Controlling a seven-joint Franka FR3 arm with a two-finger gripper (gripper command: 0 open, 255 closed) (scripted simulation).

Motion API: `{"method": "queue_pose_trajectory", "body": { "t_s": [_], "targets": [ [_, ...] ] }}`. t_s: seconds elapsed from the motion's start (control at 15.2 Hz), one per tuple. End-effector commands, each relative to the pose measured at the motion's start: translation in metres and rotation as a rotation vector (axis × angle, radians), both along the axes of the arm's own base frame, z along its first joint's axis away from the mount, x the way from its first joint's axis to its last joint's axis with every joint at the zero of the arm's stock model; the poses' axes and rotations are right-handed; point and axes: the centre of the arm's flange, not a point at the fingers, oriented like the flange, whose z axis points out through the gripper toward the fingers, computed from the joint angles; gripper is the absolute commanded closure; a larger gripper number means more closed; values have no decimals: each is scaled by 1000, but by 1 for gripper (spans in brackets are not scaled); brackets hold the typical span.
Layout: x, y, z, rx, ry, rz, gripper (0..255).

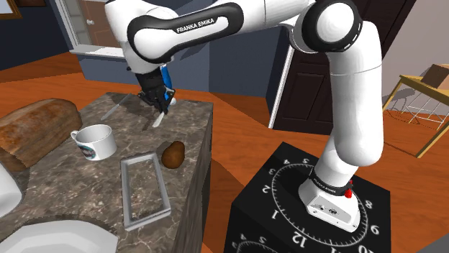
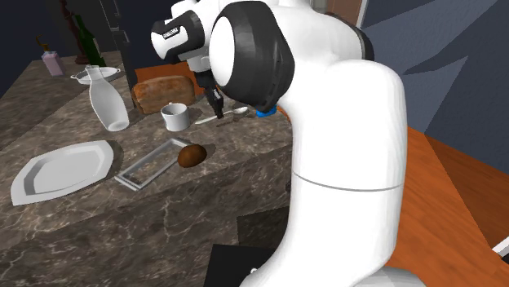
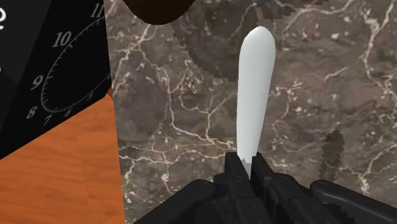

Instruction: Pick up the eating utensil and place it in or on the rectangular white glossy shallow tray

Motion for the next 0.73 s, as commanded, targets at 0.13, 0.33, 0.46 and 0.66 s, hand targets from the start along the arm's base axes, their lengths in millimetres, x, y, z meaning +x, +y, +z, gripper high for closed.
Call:
{"method": "queue_pose_trajectory", "body": {
  "t_s": [0.13, 0.33, 0.46, 0.66],
  "targets": [
    [-32, 42, 2, 0, 0, -1, 255],
    [-57, 73, 3, 0, 0, -1, 255],
    [-73, 93, 4, 0, 0, -1, 255],
    [-98, 124, 5, 0, 0, -1, 255]
  ]
}}
